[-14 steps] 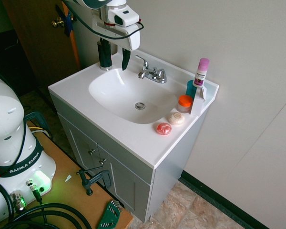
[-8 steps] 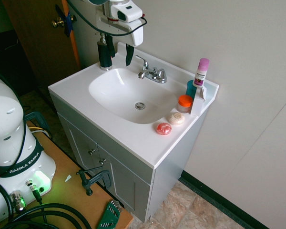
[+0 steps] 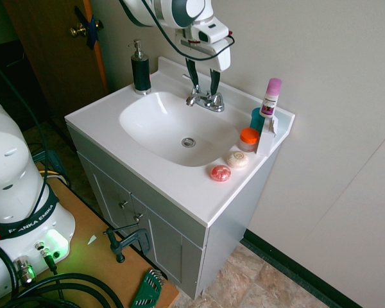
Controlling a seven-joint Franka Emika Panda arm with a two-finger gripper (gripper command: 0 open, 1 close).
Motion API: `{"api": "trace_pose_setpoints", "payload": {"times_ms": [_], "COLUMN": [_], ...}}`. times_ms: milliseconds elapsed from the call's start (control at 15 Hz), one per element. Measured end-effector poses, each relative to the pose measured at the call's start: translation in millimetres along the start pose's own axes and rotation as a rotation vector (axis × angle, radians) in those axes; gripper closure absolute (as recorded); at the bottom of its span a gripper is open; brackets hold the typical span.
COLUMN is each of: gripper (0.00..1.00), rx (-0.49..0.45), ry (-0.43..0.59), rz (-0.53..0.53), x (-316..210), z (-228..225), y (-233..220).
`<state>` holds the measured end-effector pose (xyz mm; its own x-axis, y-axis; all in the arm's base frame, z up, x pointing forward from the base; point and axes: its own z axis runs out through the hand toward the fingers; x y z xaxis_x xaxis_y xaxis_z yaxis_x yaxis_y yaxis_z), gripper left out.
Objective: Turn off the cold water
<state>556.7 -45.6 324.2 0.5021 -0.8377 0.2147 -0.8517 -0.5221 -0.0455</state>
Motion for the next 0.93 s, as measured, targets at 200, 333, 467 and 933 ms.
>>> {"api": "trace_pose_setpoints", "payload": {"times_ms": [200,333,467,933], "gripper": [0.00,0.00,0.00,0.00], "rx": [-0.013,-0.020,-0.024,-0.046], "ry": [0.008,0.022,0.043,0.090], "rz": [0.007,0.011,0.018,0.023], "x": [7.6,15.0,28.5,67.8], "z": [26.8,36.1,40.1,50.2], "y": [-2.9,-1.7,-0.1,-10.2]}}
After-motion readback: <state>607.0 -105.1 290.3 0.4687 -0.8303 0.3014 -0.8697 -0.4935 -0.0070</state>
